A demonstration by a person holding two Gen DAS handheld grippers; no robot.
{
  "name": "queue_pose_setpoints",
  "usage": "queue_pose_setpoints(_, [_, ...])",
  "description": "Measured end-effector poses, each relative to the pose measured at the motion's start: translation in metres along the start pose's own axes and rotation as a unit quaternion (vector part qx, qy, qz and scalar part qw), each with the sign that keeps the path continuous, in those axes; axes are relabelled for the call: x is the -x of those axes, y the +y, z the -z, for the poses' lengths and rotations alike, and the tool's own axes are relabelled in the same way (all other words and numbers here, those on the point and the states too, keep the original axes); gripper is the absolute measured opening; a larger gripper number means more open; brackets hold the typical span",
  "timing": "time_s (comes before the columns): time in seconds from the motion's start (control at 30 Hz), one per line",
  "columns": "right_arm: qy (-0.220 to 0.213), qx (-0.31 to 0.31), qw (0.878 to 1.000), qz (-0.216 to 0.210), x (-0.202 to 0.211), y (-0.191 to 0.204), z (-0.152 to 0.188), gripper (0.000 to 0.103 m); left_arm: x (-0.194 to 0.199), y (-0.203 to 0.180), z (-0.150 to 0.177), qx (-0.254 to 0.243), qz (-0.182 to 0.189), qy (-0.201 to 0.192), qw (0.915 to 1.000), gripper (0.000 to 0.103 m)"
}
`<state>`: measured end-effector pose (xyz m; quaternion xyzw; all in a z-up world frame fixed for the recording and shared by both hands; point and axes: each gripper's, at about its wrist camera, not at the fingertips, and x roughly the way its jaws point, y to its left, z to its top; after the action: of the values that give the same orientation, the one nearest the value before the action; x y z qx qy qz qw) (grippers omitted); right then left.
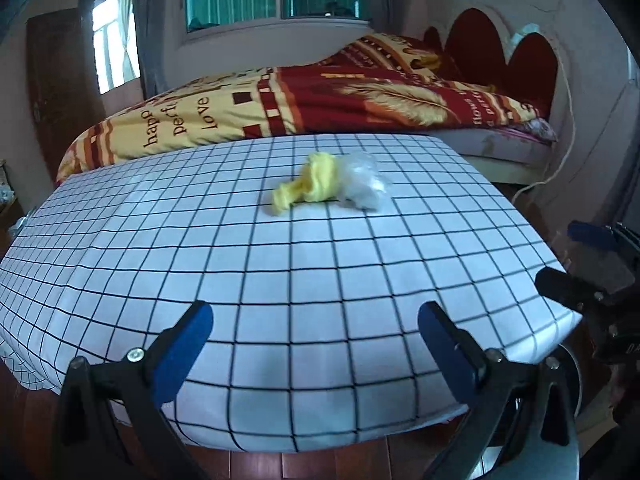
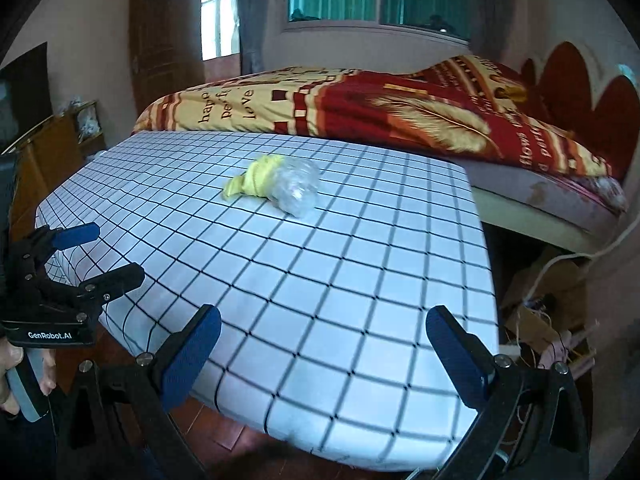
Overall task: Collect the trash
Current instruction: 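Grasp the yellow cloth with the left tool while the right tool grasps the clear plastic bag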
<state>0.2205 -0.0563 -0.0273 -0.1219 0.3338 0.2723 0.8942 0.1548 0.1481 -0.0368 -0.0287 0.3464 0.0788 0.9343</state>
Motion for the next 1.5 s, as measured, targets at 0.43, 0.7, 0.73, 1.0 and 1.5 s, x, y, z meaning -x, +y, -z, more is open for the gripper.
queue_pose_setpoints(0.43, [0.011,0.038,0.999,-0.03,-0.089,0.018,-0.056,0.099,-0.052,0.05,-0.021,0.012,-0.019,0.015,0.9996,0.101])
queue_pose_setpoints(0.7, [0.039,0.037,0.997,-0.051,-0.168,0.027,-0.094,0.088,-0.087,0.067,-0.034,0.027,-0.012,0.035,0.9989,0.096])
queue_pose_setpoints(0.73, [0.046,0.038,0.997,-0.054,-0.178,0.028,-0.097,0.078,-0.091,0.065,-0.036,0.024,-0.011,0.037,0.999,0.096])
queue_pose_setpoints(1.0, [0.057,0.015,0.997,-0.053,-0.207,0.005,-0.104,0.042,-0.125,0.036,-0.06,-0.003,0.023,0.04,0.9989,0.096])
queue_pose_setpoints(1.5, [0.046,-0.026,0.998,-0.02,-0.193,-0.053,-0.097,0.042,-0.19,0.001,-0.102,-0.034,0.059,0.088,0.9938,0.043])
